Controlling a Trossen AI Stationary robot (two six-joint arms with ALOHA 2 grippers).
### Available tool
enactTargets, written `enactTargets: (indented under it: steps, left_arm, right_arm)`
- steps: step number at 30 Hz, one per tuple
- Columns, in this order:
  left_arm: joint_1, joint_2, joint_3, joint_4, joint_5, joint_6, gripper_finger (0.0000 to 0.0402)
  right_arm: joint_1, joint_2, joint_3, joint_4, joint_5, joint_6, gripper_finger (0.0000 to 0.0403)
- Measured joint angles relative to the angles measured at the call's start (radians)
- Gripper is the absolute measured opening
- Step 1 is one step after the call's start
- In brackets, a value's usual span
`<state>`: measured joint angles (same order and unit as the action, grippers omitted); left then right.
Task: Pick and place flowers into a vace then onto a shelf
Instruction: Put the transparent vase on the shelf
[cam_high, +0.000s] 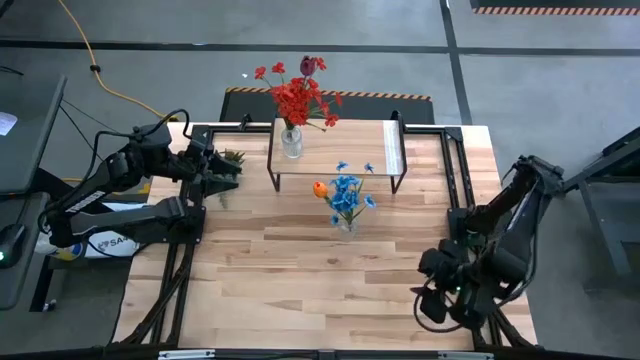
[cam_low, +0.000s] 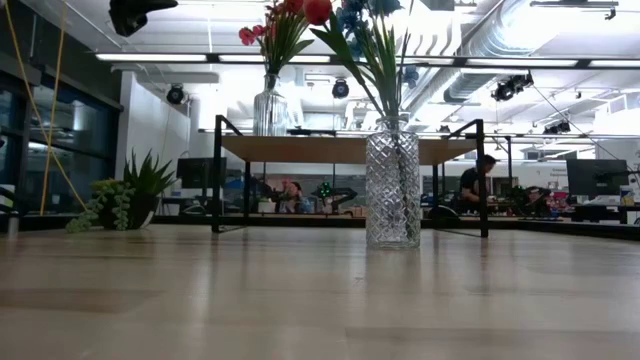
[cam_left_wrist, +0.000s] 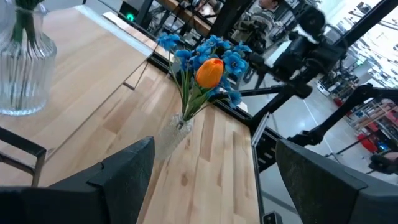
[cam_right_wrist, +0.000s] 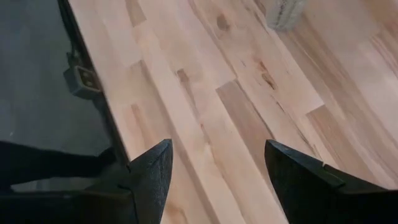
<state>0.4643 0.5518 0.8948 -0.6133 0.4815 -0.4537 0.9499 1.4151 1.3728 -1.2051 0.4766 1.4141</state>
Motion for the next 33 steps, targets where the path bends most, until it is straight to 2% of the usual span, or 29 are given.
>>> enactTargets:
  steps: [4, 9, 14, 24, 33]
  left_arm:
    - [0.0, 0.0, 0.0, -0.035, 0.003, -0.008, 0.0365]
    - [0.0, 0.0, 0.0, -0.041, 0.003, -0.011, 0.0365]
    - [0.0, 0.0, 0.0, -0.042, 0.003, -0.009, 0.0365]
    - [0.0, 0.0, 0.0, -0.045, 0.022, 0.004, 0.0365]
    - [0.0, 0.0, 0.0, -0.045, 0.026, 0.011, 0.0365]
  right_arm:
    - [-0.009, 0.0, -0.126, 0.107, 0.042, -0.005, 0.0245]
    - [-0.022, 0.0, -0.276, 0.294, 0.128, -0.101, 0.0245]
    - [-0.042, 0.0, -0.36, 0.388, 0.205, -0.141, 0.0245]
    - [-0.103, 0.0, -0.409, 0.472, 0.377, -0.307, 0.0245]
    - [-0.168, 0.0, -0.409, 0.479, 0.398, -0.369, 0.0269]
